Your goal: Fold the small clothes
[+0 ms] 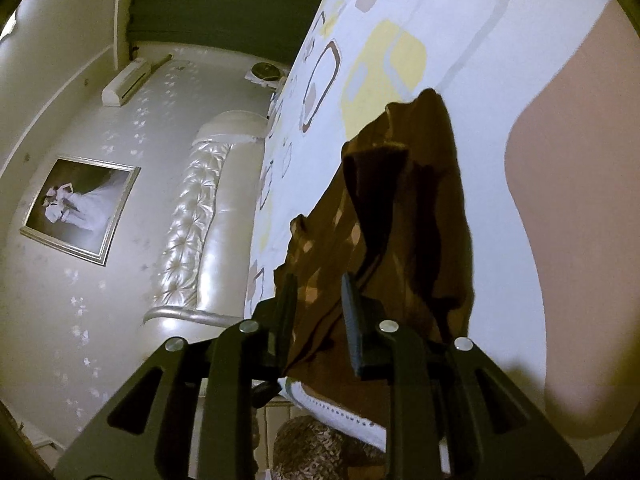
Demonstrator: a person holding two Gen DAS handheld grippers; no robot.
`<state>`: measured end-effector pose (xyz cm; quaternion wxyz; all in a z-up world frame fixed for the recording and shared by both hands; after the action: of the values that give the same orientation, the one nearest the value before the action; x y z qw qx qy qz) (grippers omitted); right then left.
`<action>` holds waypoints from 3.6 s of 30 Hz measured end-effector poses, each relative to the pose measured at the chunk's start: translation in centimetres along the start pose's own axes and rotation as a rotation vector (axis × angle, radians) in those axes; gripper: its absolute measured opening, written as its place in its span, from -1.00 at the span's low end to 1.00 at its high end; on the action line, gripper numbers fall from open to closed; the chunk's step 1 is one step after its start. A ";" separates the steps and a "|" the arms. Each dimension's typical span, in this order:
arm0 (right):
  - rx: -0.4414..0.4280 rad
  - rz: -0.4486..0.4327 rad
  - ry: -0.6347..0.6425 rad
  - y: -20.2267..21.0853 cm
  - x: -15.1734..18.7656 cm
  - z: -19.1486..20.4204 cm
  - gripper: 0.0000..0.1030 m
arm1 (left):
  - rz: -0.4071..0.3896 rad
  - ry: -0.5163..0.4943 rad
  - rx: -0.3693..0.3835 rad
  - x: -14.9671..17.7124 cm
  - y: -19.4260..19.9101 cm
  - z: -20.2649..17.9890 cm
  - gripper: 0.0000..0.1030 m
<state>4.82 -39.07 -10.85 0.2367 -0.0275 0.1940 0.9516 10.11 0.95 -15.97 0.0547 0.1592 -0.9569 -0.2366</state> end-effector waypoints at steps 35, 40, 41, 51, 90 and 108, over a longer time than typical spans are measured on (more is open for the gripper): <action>0.046 -0.115 -0.114 -1.6 -6.9 -1.3 -0.34 | 0.092 -0.094 0.042 -0.2 -3.1 -5.0 -0.57; 0.094 -0.101 -0.112 -2.0 -6.9 -1.5 -0.34 | 0.086 -0.071 0.048 -0.5 -3.1 -4.8 -0.57; 0.087 -0.094 -0.114 -2.1 -6.7 -1.3 -0.34 | 0.088 -0.070 0.046 -0.5 -3.2 -4.7 -0.57; 0.161 -0.093 -0.184 -2.9 -7.7 -3.0 -0.25 | 0.070 -0.048 -0.031 -1.0 -3.6 -3.4 -0.32; 0.005 -0.135 -0.103 3.3 1.5 4.3 -0.90 | 0.141 -0.137 -0.065 3.8 0.7 0.0 -0.04; -0.002 -0.112 -0.117 2.1 1.6 3.3 -0.90 | 0.231 -0.067 0.050 6.9 -2.1 0.0 -0.91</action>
<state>2.61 -38.81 -7.23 0.3003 0.0172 0.1769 0.9371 4.19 -3.13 -16.76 0.0458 0.0412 -0.9757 -0.2102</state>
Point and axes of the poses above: each gripper's, at about its wrist camera, not at the fingertips, and y roughly against the way its jaws point, z to its left, x to its underside, the point moved 9 cm from there along -y, roughly the way its jaws point, and after that the axes turned 9 degrees about z, right-handed, at the moved point
